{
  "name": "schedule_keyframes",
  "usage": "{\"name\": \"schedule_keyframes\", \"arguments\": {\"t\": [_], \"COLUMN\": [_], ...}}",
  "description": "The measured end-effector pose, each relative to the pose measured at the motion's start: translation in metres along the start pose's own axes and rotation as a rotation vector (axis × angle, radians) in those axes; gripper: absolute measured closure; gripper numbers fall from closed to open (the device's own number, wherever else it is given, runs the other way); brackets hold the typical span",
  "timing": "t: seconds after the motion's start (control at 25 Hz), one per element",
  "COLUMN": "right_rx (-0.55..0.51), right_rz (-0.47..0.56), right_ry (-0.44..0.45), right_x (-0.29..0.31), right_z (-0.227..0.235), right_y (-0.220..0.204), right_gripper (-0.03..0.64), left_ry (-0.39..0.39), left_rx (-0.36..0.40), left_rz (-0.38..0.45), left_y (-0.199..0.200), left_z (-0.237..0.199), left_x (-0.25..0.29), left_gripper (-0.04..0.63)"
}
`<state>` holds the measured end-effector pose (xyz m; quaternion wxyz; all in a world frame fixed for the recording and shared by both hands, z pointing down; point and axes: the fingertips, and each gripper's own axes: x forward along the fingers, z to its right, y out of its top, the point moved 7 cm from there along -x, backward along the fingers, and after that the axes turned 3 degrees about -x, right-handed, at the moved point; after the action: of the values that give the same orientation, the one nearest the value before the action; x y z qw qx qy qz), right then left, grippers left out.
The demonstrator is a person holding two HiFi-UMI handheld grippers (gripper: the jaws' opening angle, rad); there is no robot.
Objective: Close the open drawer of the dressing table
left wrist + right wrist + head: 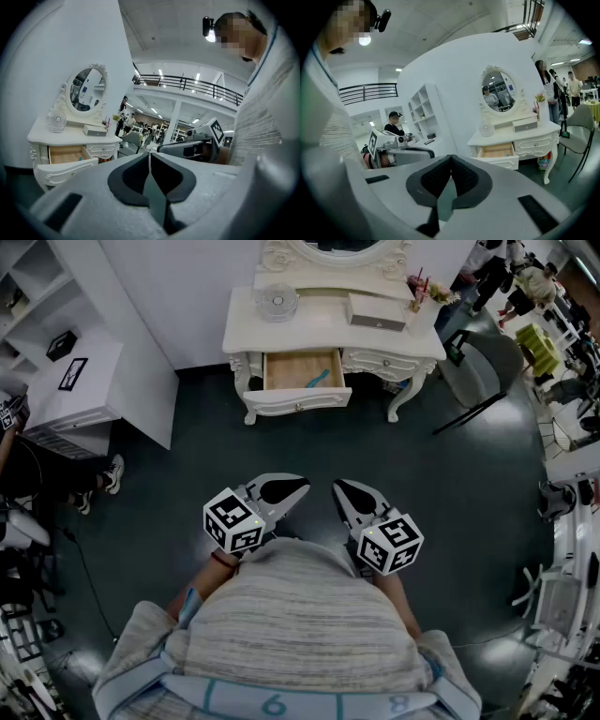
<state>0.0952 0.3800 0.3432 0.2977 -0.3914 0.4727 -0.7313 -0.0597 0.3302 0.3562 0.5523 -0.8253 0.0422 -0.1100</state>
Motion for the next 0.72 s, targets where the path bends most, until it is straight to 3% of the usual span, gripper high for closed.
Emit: {"name": "schedule_keyframes", "arguments": {"t": [0.72], "right_rx": [-0.014], "right_rz": [-0.004], "right_ry": [0.025], "right_x": [0.0046], "right_z": [0.0041], "right_y": [0.0072], "right_gripper": [0.606], "left_ry": [0.005], "left_rx": [0.01], "left_rz": [-0.009], "left_y": [0.0068], "left_z": [-0.0043], "left_x": [0.0034], "left_gripper": [0.578]}}
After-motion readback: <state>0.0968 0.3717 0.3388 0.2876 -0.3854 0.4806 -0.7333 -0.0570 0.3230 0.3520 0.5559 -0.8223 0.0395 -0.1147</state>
